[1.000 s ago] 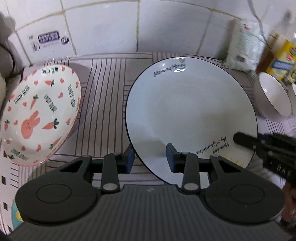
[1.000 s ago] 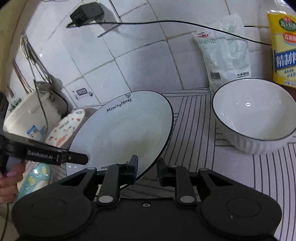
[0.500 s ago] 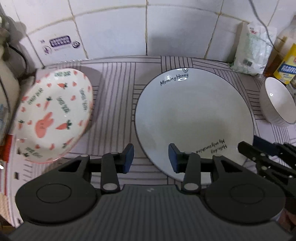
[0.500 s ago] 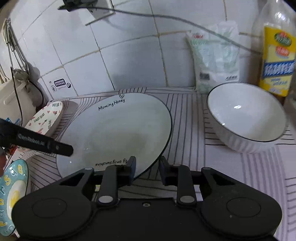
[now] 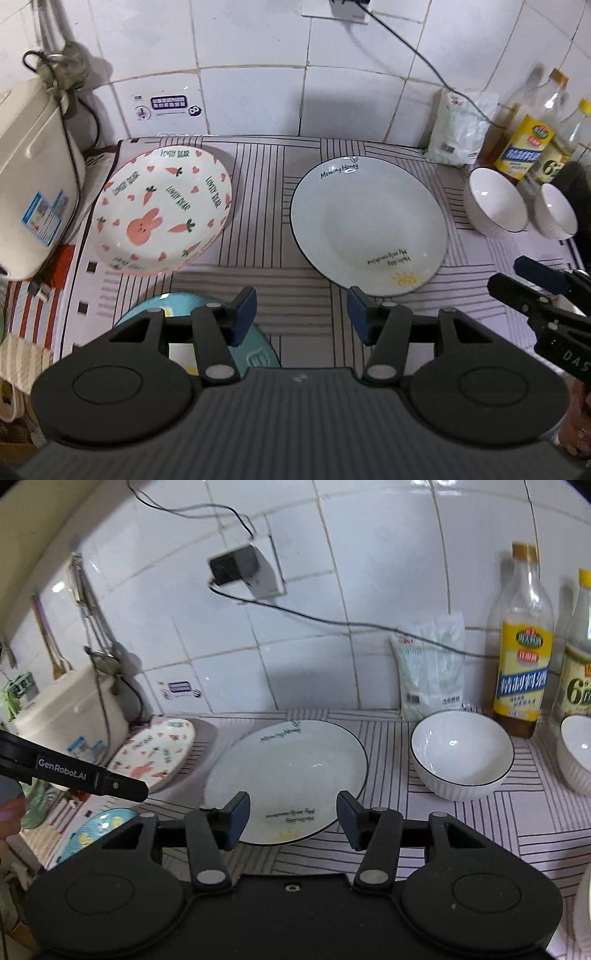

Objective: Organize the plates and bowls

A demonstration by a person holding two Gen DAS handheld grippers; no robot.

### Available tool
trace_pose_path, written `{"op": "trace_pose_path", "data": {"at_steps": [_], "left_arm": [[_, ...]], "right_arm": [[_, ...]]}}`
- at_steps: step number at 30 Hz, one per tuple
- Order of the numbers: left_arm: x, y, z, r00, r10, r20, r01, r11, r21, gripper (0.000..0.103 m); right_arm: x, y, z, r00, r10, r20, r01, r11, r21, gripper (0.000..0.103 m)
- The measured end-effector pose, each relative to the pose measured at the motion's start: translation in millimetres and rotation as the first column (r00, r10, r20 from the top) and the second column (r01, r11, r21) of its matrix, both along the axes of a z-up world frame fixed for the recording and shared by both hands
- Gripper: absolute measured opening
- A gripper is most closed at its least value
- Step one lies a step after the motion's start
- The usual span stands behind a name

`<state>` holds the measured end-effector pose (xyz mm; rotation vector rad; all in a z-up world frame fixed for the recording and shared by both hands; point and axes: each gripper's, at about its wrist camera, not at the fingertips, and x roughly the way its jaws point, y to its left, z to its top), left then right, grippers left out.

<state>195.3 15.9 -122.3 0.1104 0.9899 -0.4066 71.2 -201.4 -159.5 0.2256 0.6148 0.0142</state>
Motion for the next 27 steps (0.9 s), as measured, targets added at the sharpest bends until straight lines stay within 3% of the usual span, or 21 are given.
{"op": "trace_pose_path", "data": {"at_steps": [11, 22, 27], "left_arm": [[-52.9, 44.4, 22.2, 1.0, -0.03, 0.003, 0.03, 1.0, 0.011, 0.057], [-69.8, 93.9, 10.0, 0.999, 0.04, -0.019, -0.039, 0.998, 0.048, 0.057], [-75.0, 110.8, -1.4, 0.998, 0.064, -0.002, -0.063, 0.994, 0.085, 0.059]], "right_arm": [[-35.2, 35.8, 35.7, 0.995, 0.097, 0.017, -0.096, 0.995, -0.033, 0.062], [-53.2, 76.1, 39.3, 0.98, 0.199, 0.001, -0.198, 0.975, -0.102, 0.07], [-54.8, 91.1, 31.4, 0.967, 0.253, -0.011, -0.253, 0.963, -0.092, 0.07]]}}
